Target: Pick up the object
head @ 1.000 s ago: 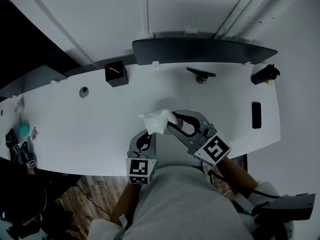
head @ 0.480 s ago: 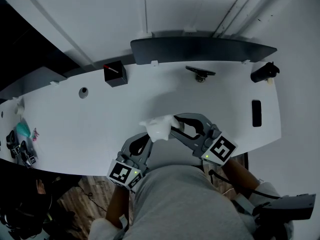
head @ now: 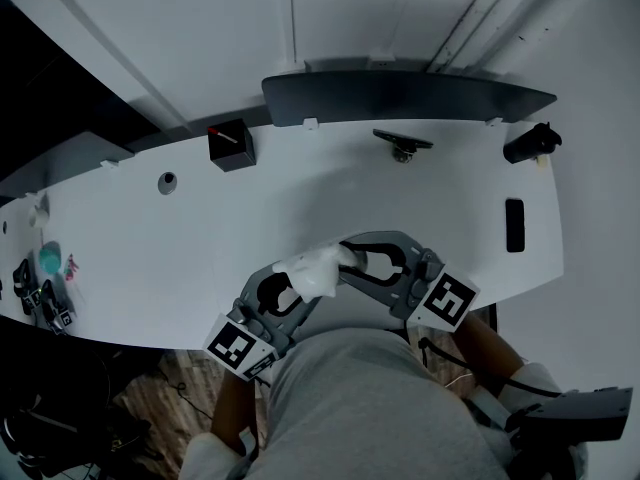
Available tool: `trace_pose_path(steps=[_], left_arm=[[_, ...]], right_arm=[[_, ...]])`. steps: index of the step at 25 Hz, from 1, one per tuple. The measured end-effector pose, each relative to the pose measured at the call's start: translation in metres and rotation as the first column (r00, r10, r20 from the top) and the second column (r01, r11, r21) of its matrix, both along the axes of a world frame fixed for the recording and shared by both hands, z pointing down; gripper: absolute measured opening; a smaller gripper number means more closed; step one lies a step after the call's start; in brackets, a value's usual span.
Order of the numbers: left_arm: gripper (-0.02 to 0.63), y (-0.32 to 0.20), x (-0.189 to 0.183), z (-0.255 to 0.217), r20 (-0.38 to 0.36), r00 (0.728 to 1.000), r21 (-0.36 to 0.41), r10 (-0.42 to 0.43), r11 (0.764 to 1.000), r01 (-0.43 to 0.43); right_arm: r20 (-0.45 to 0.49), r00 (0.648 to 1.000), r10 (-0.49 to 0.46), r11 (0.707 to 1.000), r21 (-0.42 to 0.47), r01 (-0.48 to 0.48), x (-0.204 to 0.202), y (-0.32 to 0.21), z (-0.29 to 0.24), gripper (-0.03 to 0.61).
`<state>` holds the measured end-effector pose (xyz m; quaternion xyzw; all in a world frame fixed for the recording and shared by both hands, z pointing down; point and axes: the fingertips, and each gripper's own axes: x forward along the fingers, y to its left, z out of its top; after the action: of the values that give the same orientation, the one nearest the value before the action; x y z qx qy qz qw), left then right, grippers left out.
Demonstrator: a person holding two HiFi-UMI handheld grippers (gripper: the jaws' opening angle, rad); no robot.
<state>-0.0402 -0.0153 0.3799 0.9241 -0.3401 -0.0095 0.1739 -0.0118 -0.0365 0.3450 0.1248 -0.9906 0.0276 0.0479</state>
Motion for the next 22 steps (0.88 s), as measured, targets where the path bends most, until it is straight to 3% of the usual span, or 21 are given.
trace_pose_path(steps=[6,10,12,16,22], left_arm=[[0.173,0.008,0.014,-0.016,-0.021,0.996,0.037,0.092,0.995,-0.091],[0.155,0.009,0.017,-0.016,-0.018,0.995,0.047,0.098,0.994,-0.097],[0.150,0.008,0.018,-0.015,-0.003,0.997,0.053,0.081,0.995,-0.080],[0.141,0.000,0.011,-0.008,0.075,0.997,0.073,-0.020,0.997,0.014],[0.141,-0.014,-0.014,-0.007,0.174,0.955,0.155,-0.241,0.964,0.215]], right_arm=[[-0.002,0.985,-0.174,0.985,-0.023,0.174,-0.006,0.023,-0.007,0.130],[-0.028,0.975,-0.218,0.975,-0.035,0.217,-0.007,0.025,-0.003,0.131],[-0.095,0.967,-0.236,0.972,-0.040,0.234,-0.004,0.026,0.007,0.133],[-0.227,0.950,-0.217,0.976,-0.039,0.213,-0.002,0.022,0.025,0.166],[-0.214,0.974,-0.069,0.997,0.005,0.072,0.005,0.008,0.029,0.199]])
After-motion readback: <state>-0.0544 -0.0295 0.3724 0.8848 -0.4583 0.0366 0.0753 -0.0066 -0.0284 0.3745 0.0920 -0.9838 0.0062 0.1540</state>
